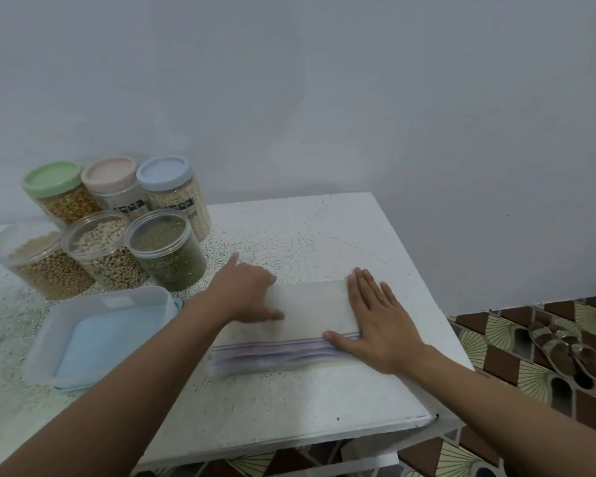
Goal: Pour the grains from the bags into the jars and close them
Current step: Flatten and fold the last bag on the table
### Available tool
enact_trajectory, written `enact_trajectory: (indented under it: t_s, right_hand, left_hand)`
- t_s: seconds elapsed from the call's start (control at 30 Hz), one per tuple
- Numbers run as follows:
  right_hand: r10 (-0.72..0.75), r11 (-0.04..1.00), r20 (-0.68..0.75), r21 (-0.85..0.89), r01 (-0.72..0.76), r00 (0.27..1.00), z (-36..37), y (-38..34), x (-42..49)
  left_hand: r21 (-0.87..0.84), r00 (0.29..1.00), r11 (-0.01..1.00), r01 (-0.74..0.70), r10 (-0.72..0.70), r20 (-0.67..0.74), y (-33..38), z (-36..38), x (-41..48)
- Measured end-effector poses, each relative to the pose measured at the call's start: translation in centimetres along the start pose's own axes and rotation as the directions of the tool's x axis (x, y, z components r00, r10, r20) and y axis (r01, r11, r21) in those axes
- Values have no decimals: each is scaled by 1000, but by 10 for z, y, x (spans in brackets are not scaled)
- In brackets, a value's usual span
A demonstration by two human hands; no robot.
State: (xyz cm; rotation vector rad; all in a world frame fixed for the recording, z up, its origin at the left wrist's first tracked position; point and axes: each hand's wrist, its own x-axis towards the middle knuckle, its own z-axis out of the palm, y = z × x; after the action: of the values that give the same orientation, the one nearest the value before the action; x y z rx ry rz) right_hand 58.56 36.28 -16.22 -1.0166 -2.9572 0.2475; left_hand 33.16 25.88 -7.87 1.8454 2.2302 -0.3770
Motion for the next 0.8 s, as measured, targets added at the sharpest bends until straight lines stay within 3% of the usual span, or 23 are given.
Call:
enact_trajectory:
  t_s: [0.1,0.27,0.57,0.7,0.8]
  right_hand:
    - [6,1000,5,-11,-6,1000,0,0,-1]
    - [34,999,11,11,-34,999,-4,-1,-3]
    - [129,984,29,116,-132,991,-21,0,5]
    - [196,921,-5,346,-182,981,-37,6,14]
    - [334,676,-53,709,-200,941,-39,9,18]
  left_hand:
    - [-126,999,992,-13,6,-54,16,-6,25]
    - [-325,992,944,53,-11,129,20,-9,54]
    - [-294,990,955,-21,62,130,25,-11,56]
    - [-393,990,918,-51,99,103,16,-8,47]
    - [-562,995,825,-51,91,44,2,-11,33]
